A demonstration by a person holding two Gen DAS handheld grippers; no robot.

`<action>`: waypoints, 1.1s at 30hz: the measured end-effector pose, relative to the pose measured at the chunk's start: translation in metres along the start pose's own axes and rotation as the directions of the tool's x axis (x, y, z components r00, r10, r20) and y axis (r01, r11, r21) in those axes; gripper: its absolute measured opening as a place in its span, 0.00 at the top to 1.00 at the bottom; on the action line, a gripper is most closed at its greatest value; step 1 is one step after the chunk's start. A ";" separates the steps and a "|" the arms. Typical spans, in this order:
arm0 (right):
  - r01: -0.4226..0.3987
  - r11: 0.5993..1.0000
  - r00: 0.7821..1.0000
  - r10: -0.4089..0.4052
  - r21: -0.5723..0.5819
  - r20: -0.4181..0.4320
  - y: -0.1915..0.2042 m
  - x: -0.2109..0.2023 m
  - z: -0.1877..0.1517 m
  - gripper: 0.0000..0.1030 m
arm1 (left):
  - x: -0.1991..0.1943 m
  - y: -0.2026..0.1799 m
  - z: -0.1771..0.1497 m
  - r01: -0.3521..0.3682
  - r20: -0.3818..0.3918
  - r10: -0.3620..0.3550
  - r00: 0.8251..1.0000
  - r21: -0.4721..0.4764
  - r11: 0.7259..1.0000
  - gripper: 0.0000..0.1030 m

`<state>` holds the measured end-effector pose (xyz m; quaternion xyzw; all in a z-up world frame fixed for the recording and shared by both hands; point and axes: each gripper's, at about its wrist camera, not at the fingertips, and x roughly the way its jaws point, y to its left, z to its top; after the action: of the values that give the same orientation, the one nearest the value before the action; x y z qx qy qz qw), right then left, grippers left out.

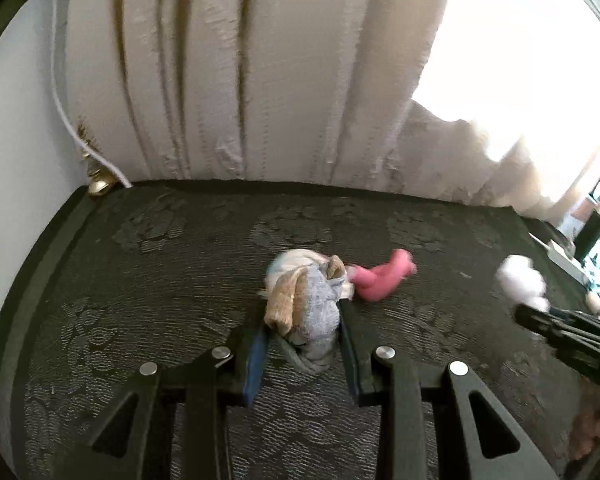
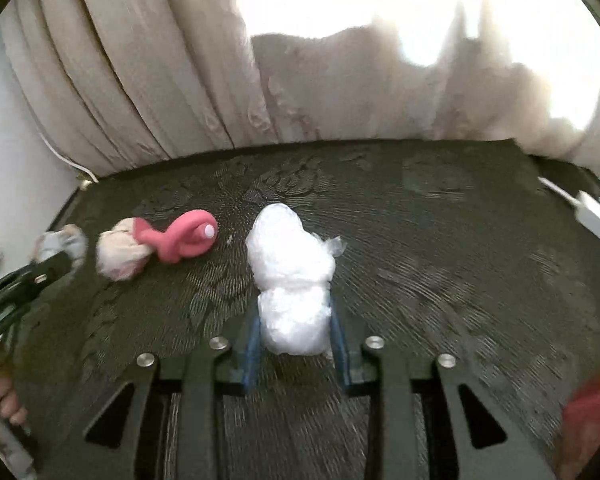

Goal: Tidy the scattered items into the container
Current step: 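Grasp the grey-beige sock with the left tool while the right tool grasps the white bag, then carry the white bag and sock into the red tin and release both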

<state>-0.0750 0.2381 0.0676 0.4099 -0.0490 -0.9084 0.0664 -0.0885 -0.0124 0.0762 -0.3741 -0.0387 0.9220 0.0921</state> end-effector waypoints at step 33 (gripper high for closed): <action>0.261 0.907 0.944 -0.311 0.330 0.107 -0.226 -0.250 -0.209 0.68 | -0.093 -0.277 -0.067 0.357 -0.079 -0.357 0.931 0.396 0.846 0.67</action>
<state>0.2280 0.4941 0.0821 0.3451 -0.1359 -0.9184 -0.1376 0.0625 0.2412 0.1308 -0.3341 0.0838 0.8762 0.3370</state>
